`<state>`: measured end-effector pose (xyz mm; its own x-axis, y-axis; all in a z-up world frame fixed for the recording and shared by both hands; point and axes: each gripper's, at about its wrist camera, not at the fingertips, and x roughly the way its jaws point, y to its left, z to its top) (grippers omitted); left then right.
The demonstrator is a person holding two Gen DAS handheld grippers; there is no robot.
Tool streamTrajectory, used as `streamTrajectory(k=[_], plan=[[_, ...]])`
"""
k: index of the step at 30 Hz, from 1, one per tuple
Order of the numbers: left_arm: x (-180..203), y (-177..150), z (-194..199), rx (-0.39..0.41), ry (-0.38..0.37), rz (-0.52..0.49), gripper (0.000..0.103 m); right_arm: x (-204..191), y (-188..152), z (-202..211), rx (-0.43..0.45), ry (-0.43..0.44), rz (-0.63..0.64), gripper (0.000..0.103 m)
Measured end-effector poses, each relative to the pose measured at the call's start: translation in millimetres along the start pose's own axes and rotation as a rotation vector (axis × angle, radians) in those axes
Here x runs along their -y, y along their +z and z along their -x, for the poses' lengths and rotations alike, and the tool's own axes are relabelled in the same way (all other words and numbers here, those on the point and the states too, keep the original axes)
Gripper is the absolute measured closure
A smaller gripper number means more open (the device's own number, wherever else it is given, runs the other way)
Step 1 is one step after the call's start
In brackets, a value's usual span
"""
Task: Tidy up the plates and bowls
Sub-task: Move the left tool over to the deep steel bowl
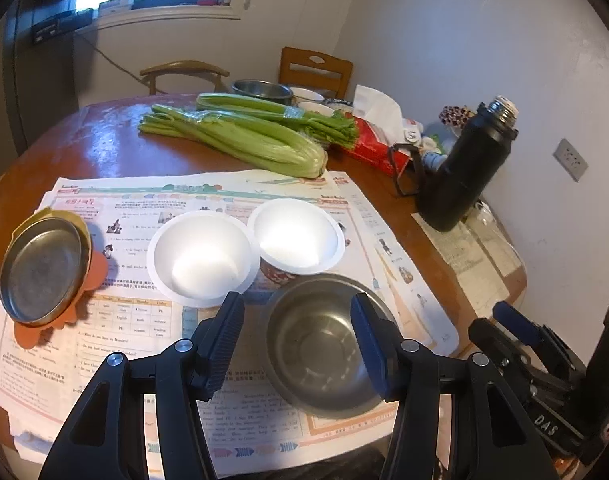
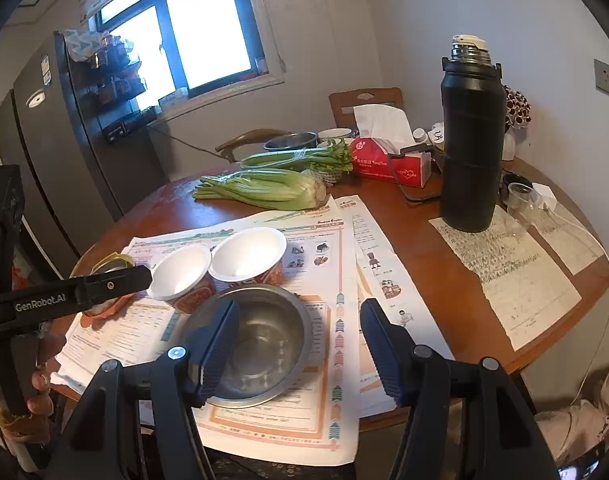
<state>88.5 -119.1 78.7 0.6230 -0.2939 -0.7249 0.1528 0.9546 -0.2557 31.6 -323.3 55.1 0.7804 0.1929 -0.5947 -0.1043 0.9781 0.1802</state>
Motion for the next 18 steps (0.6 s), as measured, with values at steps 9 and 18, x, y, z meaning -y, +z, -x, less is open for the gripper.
streamTrajectory(k=[9, 18], plan=[[6, -6, -25, -0.057, 0.057, -0.035, 0.046, 5, 1, -16, -0.006, -0.035, 0.043, 0.041], [-4, -25, -55, -0.136, 0.058, 0.018, 0.046, 0, -9, -42, -0.077, 0.017, 0.087, 0.041]])
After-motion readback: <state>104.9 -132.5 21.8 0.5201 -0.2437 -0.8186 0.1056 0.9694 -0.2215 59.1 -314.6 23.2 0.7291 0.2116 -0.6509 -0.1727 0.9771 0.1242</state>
